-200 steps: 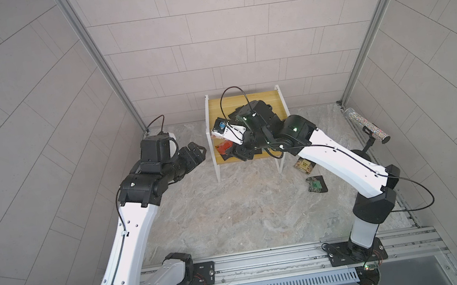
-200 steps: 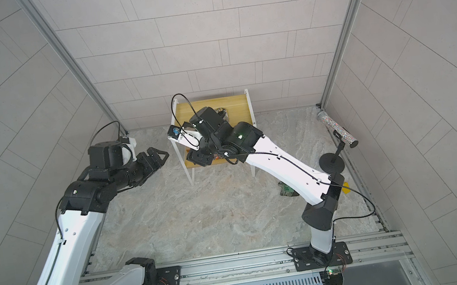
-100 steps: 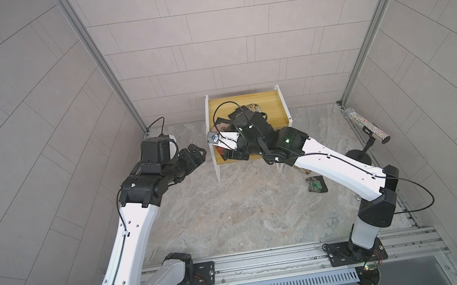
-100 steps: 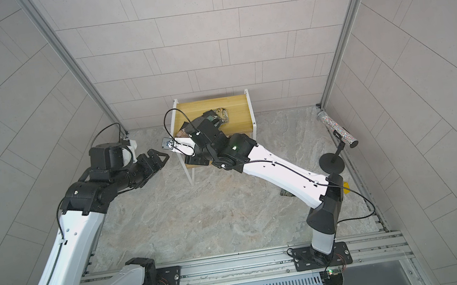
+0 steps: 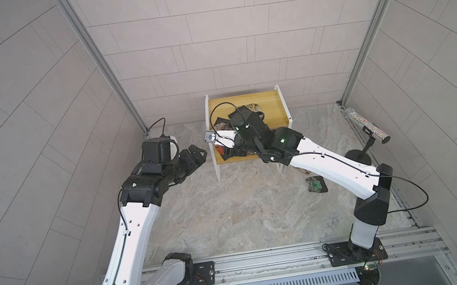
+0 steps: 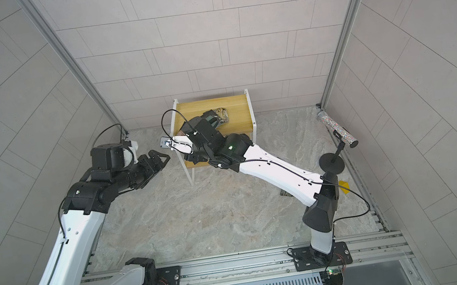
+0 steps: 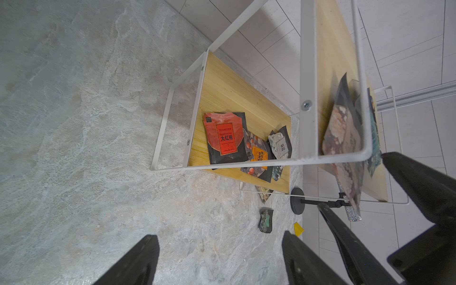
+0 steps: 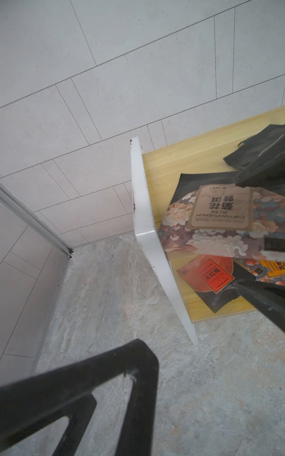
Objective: Remove the tea bags from the shelf
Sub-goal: Pick up the tea bag from the shelf.
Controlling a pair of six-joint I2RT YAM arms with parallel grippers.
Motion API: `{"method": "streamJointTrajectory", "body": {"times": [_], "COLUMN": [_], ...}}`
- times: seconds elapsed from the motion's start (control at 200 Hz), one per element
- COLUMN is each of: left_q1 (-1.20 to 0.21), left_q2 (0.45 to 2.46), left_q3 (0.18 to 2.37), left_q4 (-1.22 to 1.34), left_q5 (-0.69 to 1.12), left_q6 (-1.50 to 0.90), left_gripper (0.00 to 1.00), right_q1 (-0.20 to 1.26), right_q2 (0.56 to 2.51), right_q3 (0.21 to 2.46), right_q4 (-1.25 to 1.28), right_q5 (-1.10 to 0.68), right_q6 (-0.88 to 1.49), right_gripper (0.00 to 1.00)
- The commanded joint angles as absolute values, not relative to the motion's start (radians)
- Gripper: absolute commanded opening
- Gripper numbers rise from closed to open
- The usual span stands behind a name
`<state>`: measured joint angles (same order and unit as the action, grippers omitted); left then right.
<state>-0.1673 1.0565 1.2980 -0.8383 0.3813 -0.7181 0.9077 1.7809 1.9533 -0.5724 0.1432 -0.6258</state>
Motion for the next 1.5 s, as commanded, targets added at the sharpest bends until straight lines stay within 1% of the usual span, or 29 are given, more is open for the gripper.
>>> {"method": "streamJointTrajectory", "body": {"times": [0.0,0.135,0.22,0.485,0.635,0.7,0.755,0.81,0.86,1.201,1.496], "left_q1": [-0.157,-0.153,-0.153,-0.151,-0.15,-0.15,-0.15,-0.149,-0.149,-0.149,-0.15], "left_q2": [1.048,1.043,1.04,1.037,1.034,1.034,1.032,1.032,1.032,1.035,1.041], "left_q3": [1.281,1.273,1.27,1.261,1.256,1.255,1.253,1.252,1.252,1.252,1.25], "left_q4": [-0.825,-0.825,-0.825,-0.821,-0.818,-0.816,-0.816,-0.815,-0.815,-0.809,-0.804], "left_q5": [0.385,0.389,0.39,0.395,0.399,0.401,0.401,0.402,0.403,0.402,0.403], "left_q6": [-0.719,-0.719,-0.719,-0.719,-0.719,-0.719,-0.746,-0.747,-0.75,-0.756,-0.756], "left_gripper": [0.86,0.86,0.86,0.86,0.86,0.86,0.86,0.86,0.86,0.86,0.86], "right_q1": [0.911,0.911,0.912,0.912,0.912,0.911,0.911,0.911,0.911,0.912,0.913], "right_q2": [1.798,1.806,1.809,1.807,1.8,1.797,1.795,1.79,1.788,1.736,1.668], "right_q3": [1.988,1.99,1.988,1.981,1.983,1.985,1.988,1.991,1.995,1.981,1.946], "right_q4": [-0.576,-0.58,-0.584,-0.593,-0.596,-0.597,-0.597,-0.598,-0.598,-0.548,-0.496], "right_q5": [0.16,0.168,0.177,0.198,0.202,0.202,0.201,0.204,0.205,0.278,0.303], "right_q6": [-0.621,-0.62,-0.617,-0.614,-0.613,-0.611,-0.611,-0.611,-0.609,-0.62,-0.644], "right_gripper": [0.63,0.57,0.49,0.34,0.22,0.2,0.16,0.15,0.11,0.02,0.0]}}
